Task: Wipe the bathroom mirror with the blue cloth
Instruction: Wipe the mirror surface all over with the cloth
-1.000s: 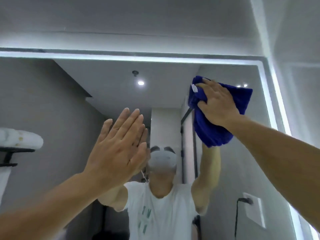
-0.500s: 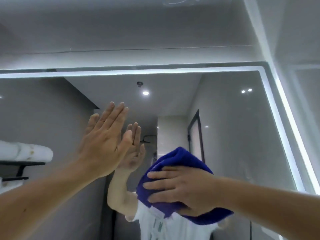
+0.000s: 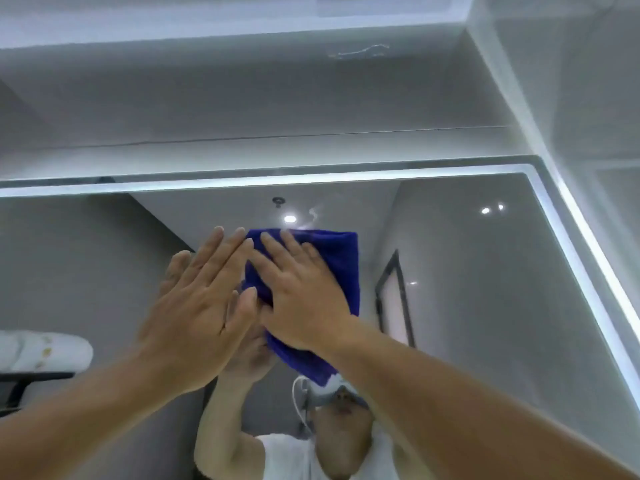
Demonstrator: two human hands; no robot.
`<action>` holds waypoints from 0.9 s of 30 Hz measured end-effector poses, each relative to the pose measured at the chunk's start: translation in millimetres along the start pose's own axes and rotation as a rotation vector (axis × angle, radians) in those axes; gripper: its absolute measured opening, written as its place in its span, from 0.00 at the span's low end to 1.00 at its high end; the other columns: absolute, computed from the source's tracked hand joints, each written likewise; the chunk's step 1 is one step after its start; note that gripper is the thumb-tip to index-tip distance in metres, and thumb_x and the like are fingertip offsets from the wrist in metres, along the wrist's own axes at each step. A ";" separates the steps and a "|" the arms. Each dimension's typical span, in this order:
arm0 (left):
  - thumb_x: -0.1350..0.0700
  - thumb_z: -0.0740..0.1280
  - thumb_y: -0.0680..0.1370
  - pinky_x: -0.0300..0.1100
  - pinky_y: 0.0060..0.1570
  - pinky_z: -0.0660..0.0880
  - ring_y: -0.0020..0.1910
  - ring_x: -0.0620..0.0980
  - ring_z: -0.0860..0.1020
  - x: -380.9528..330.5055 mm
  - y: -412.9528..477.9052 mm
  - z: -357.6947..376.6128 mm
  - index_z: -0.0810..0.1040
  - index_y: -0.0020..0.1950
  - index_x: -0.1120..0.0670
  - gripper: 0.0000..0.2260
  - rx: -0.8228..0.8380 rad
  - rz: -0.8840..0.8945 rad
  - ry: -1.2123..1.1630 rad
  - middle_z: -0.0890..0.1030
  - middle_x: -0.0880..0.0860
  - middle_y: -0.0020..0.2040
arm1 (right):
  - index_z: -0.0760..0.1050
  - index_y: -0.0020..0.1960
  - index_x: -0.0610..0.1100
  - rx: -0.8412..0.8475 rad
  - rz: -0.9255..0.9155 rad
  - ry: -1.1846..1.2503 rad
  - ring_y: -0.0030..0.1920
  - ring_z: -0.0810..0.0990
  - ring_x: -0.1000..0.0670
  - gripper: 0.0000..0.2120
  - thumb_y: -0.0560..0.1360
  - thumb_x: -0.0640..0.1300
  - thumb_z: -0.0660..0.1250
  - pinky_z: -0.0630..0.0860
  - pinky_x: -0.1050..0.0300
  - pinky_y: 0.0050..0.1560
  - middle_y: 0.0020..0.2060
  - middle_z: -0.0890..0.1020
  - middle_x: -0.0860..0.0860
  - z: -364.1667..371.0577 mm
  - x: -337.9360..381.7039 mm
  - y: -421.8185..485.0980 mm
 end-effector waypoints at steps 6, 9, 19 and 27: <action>0.36 0.34 0.73 0.38 0.74 0.33 0.75 0.35 0.34 -29.3 47.2 6.0 0.43 0.79 0.47 0.35 -0.053 0.013 -0.021 0.42 0.41 0.79 | 0.61 0.77 0.49 0.092 -0.084 -0.021 0.77 0.55 0.49 0.26 0.80 0.51 0.58 0.50 0.51 0.75 0.77 0.61 0.51 -22.3 -65.3 24.5; 0.33 0.34 0.72 0.38 0.73 0.33 0.74 0.34 0.33 -43.3 64.6 11.1 0.42 0.78 0.45 0.36 -0.046 0.031 -0.030 0.40 0.38 0.77 | 0.62 0.76 0.46 0.044 0.097 -0.026 0.76 0.58 0.47 0.26 0.80 0.50 0.59 0.52 0.53 0.73 0.76 0.63 0.49 -55.6 -135.1 41.7; 0.35 0.35 0.74 0.37 0.72 0.32 0.73 0.32 0.33 -61.0 82.8 13.3 0.47 0.80 0.46 0.35 -0.082 0.083 0.010 0.41 0.37 0.76 | 0.66 0.68 0.39 -0.113 0.726 -0.149 0.66 0.68 0.38 0.21 0.79 0.50 0.57 0.63 0.44 0.65 0.65 0.71 0.40 -132.1 -313.5 16.3; 0.35 0.37 0.75 0.36 0.70 0.32 0.73 0.32 0.33 -33.6 83.8 -4.4 0.46 0.80 0.45 0.34 -0.107 0.029 0.061 0.42 0.39 0.79 | 0.65 0.71 0.44 0.047 0.247 -0.162 0.73 0.62 0.42 0.22 0.78 0.49 0.58 0.61 0.47 0.68 0.72 0.67 0.44 -55.1 -156.8 101.3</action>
Point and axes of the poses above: each hand's wrist, its own y-axis towards the middle knuckle, its own z-axis out of the palm, x = y × z, the point moved 8 cm from there along y, towards the middle knuckle
